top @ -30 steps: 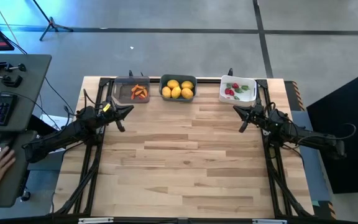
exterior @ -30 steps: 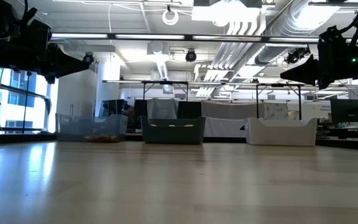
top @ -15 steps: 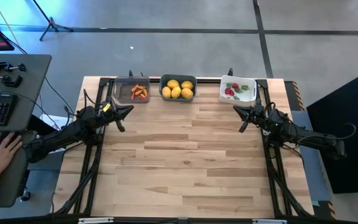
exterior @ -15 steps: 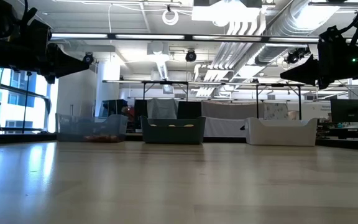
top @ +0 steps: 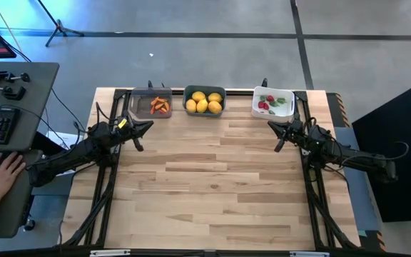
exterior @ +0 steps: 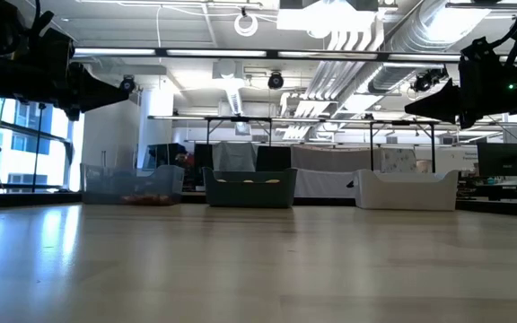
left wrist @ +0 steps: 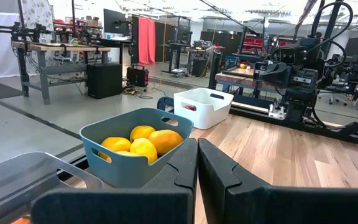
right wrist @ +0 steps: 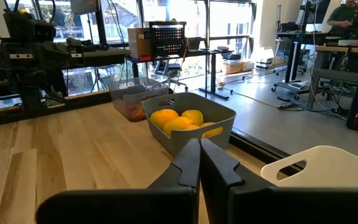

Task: Sort produce into baskets
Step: Return to Home Position

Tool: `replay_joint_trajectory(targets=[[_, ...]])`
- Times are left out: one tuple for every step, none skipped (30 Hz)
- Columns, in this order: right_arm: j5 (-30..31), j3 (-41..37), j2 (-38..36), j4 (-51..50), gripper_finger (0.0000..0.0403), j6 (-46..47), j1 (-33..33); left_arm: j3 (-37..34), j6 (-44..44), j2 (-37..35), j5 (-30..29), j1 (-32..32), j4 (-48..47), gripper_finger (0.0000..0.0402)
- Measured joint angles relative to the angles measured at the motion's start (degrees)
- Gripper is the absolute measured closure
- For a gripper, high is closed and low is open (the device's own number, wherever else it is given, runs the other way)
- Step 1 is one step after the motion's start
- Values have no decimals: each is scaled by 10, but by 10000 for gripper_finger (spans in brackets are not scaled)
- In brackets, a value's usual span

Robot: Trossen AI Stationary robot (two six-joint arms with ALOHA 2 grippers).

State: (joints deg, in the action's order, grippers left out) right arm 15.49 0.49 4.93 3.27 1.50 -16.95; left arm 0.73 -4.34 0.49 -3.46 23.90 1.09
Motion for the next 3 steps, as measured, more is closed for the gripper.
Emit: replay_joint_trajectory(targets=[[0,0,0,0,402,0,0,0,0,0,0,0,0,401],[0,0,0,0,402,0,0,0,0,0,0,0,0,401],[0,0,0,0,402,0,0,0,0,0,0,0,0,401]])
